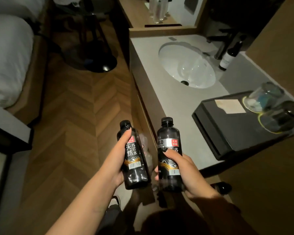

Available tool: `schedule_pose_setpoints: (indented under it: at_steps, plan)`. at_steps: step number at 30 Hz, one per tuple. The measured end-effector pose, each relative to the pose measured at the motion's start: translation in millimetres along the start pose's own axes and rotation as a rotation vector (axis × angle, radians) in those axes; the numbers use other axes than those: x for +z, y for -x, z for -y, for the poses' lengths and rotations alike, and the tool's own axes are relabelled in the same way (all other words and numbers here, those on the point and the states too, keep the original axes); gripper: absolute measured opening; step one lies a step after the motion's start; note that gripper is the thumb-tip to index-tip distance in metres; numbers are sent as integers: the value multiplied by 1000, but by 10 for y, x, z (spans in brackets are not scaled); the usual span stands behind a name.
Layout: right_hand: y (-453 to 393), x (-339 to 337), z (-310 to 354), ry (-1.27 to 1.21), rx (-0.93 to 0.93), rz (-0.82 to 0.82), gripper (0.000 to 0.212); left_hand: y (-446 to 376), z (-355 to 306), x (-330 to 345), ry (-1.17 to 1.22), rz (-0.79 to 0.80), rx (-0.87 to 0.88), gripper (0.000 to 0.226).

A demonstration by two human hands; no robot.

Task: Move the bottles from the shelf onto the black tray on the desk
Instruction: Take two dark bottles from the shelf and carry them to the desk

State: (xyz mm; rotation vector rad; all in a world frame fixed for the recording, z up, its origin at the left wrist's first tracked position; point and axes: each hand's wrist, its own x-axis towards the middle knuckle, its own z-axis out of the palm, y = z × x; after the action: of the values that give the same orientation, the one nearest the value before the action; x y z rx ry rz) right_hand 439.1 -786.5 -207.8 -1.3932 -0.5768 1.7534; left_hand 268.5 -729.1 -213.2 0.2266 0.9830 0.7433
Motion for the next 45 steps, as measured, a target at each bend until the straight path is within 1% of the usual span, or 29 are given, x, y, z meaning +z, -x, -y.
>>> schedule_pose_setpoints:
  at_steps: [4, 7, 9, 11, 14, 16, 19, 22, 24, 27, 30, 32, 36, 41, 45]
  plan:
    - [-573, 538, 136, -65, 32, -69, 62, -150, -568, -374, -18, -38, 13, 43]
    - [-924, 857, 227, -128, 63, -85, 67, -221, -932, -566, -5, -25, 6, 42]
    - [-1155, 1068, 302, -141, 102, -78, 71, -321, -1201, -698, -29, -41, 51, 42]
    - [-1358, 1243, 389, -143, 111, -45, 68, -432, -1433, -815, -32, -86, 72, 41]
    - [-1652, 1443, 498, -113, 81, 6, 61, -613, -1734, -956, -59, -87, 116, 38]
    - [-1840, 1543, 556, -53, 53, -4, 65, -744, -1925, -1035, -80, -96, 145, 39]
    - [-2114, 1661, 682, 28, 69, 10, 71, -970, -2194, -1137, -59, -129, 151, 47]
    - [-2430, 1760, 863, 58, 80, 63, 60, -1211, -2450, -1196, -34, -132, 123, 62]
    - [-2659, 1826, 1019, 71, 72, 94, 54, -1392, -2657, -1195, -35, -149, 116, 59]
    - [-3052, 1917, 1289, 101, 70, 116, 54, -1705, -3007, -1140, -71, -177, 125, 49]
    - [-3437, 2009, 1620, 100, 95, 115, 54, -2028, -3387, -1038, -84, -203, 113, 44]
    - [-3672, 2052, 1837, 128, 90, 136, 51, -2237, -3640, -962, -85, -217, 109, 41]
    - [-4125, 2133, 2277, 184, 39, 132, 35, -2635, -4148, -780, -77, -204, 117, 44]
    - [-4611, 2209, 2651, 167, 16, 88, 30, -3109, -4651, -609, -72, -149, 74, 44]
    - [-5016, 2255, 2944, 161, 6, 54, 33, -3533, -5067, -544, -92, -115, 44, 49]
